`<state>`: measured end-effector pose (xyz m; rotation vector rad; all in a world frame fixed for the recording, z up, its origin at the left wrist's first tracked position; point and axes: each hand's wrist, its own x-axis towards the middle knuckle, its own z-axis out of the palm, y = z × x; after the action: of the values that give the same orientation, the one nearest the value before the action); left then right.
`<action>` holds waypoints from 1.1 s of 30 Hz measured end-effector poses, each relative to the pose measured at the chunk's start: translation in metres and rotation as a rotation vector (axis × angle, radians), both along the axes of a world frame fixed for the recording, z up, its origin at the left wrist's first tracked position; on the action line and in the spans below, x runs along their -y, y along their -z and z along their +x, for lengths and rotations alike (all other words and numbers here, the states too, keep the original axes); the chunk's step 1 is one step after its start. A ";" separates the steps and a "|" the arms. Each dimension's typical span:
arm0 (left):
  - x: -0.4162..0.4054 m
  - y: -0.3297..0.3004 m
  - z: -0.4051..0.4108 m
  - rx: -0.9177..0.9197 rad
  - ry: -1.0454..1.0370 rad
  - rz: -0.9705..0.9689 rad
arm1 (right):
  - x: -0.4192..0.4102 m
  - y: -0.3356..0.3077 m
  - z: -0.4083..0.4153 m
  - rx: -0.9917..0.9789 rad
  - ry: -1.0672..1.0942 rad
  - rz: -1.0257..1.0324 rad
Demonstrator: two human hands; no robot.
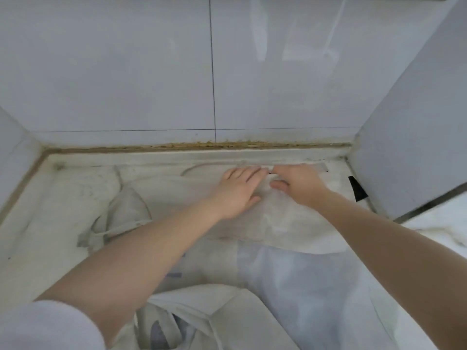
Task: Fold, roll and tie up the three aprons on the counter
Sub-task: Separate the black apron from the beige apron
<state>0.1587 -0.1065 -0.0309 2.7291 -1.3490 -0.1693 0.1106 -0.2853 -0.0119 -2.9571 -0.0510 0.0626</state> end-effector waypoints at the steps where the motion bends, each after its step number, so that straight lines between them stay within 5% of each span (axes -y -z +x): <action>1: 0.017 0.001 -0.003 -0.028 -0.027 -0.070 | 0.003 0.001 -0.003 0.055 -0.070 0.023; 4: 0.045 -0.002 -0.001 -0.129 -0.078 -0.213 | 0.023 0.010 -0.013 0.168 -0.042 -0.015; 8: 0.042 -0.005 0.006 -0.093 -0.160 -0.267 | 0.063 0.021 -0.036 -0.114 0.625 0.047; 11: 0.036 -0.003 0.013 -0.075 -0.232 -0.314 | 0.084 0.025 -0.041 -0.298 0.978 0.523; 14: 0.039 0.000 0.016 -0.080 -0.260 -0.320 | 0.096 0.026 -0.039 -0.299 0.918 1.254; 17: 0.041 0.002 0.017 -0.062 -0.285 -0.317 | 0.105 0.013 -0.032 -0.173 0.753 1.512; 21: 0.039 0.001 0.017 -0.251 -0.303 -0.270 | 0.117 -0.002 -0.031 0.217 0.690 1.431; 26: 0.040 0.002 0.020 -0.318 -0.243 -0.014 | 0.122 0.002 -0.027 0.271 0.654 1.523; 30: 0.037 -0.001 0.027 -0.182 -0.287 0.029 | 0.136 0.017 -0.025 0.359 0.825 0.968; 33: 0.033 0.003 0.030 -0.019 -0.417 -0.024 | 0.144 0.024 -0.024 0.235 0.903 0.679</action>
<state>0.1890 -0.1400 -0.0336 2.9006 -0.7437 -0.1436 0.0866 -0.4294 -0.0356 -2.0573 0.9935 -0.3478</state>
